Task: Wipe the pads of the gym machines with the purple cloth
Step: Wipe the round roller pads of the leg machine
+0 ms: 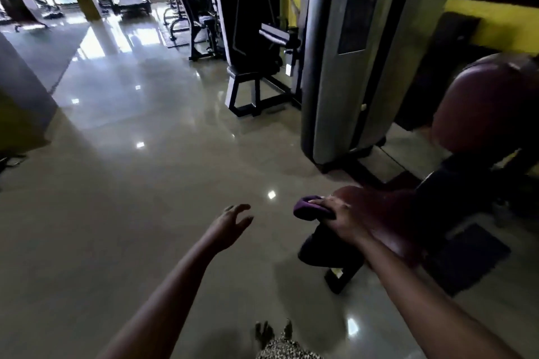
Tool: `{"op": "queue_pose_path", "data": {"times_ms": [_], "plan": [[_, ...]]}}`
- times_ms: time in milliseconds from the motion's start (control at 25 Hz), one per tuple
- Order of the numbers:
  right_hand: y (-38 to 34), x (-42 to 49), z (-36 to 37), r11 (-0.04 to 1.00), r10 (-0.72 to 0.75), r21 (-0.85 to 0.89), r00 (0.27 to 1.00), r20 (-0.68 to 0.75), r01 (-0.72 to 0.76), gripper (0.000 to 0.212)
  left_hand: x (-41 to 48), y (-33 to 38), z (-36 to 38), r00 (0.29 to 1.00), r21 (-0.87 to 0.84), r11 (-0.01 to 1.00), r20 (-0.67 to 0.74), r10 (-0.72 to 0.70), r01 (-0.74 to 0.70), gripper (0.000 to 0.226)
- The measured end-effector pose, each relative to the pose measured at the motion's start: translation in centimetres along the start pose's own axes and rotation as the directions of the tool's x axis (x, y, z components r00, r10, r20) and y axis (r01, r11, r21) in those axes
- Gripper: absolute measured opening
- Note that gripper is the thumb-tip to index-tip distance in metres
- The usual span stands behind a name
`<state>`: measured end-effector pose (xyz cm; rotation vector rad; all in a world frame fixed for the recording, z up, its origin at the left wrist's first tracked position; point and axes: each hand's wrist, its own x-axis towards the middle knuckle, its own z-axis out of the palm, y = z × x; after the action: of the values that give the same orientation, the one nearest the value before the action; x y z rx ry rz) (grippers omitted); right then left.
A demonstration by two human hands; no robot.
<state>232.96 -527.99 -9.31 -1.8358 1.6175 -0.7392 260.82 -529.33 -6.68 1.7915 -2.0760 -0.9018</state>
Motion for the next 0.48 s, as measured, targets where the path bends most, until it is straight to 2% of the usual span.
{"op": "queue_pose_path", "data": {"times_ms": [120,240,360,480], "plan": [[2.2,5.3,-0.7,0.995,0.100,0.009,0.987,-0.127,-0.100,0.039,8.6,2.0,-1.7,0.988,0.020,0.990,0.072,0.139,-0.141,0.042],[3.7,10.5,-2.1,0.983,0.182,0.030,0.942,-0.282,-0.181,0.040,18.0,5.4,-3.6,0.947,0.009,0.962,0.178,0.266,-0.272,0.042],[3.7,13.8,-3.8,0.958,0.285,0.101,0.852,-0.440,-0.269,0.041,25.9,9.0,-4.0,0.878,-0.021,0.915,0.273,0.393,-0.402,0.040],[3.4,15.6,-5.3,0.917,0.382,0.139,0.722,-0.576,-0.375,0.044,32.8,12.2,-3.0,0.790,-0.130,0.869,0.368,0.490,-0.478,0.040]]}}
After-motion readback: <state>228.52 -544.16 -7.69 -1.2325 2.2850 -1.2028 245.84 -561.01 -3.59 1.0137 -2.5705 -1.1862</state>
